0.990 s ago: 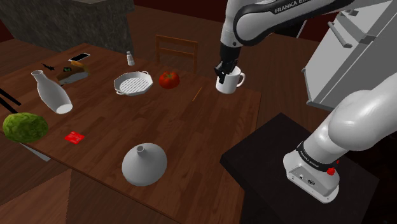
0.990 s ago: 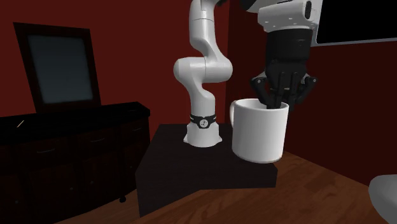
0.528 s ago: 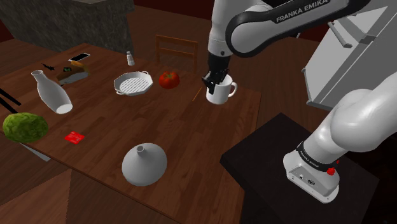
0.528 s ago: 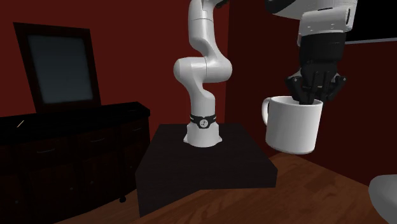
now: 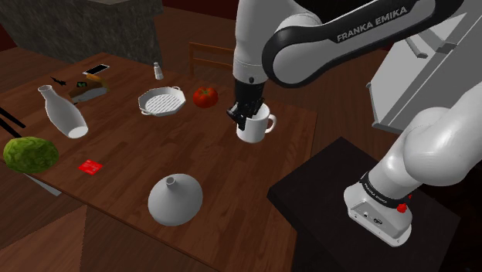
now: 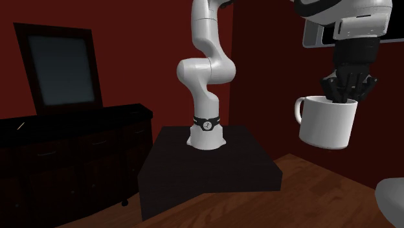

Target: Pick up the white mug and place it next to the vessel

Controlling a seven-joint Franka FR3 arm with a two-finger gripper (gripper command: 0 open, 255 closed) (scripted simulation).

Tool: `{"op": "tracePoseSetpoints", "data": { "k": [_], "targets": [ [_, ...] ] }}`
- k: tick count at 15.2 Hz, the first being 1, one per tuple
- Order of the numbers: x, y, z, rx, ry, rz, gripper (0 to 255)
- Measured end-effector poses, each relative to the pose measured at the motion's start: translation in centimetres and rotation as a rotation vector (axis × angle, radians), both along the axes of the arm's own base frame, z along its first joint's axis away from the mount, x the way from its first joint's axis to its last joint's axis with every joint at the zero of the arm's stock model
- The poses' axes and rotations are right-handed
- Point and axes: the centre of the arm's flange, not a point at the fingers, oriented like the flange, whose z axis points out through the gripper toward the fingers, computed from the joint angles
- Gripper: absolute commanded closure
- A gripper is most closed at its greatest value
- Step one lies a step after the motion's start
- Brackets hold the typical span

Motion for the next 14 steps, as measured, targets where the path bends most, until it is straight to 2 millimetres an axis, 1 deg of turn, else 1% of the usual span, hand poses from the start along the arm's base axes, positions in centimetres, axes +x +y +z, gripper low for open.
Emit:
{"op": "tracePoseSetpoints", "data": {
  "k": [2, 5, 14],
  "targets": [
    [-0.4, 0.5, -0.7, 0.0, 0.0, -0.001, 255],
    [-0.4, 0.8, -2.2, 0.0, 0.0, -0.001, 255],
    [-0.4, 0.6, -6.9, 0.0, 0.001, -0.001, 255]
  ]
}}
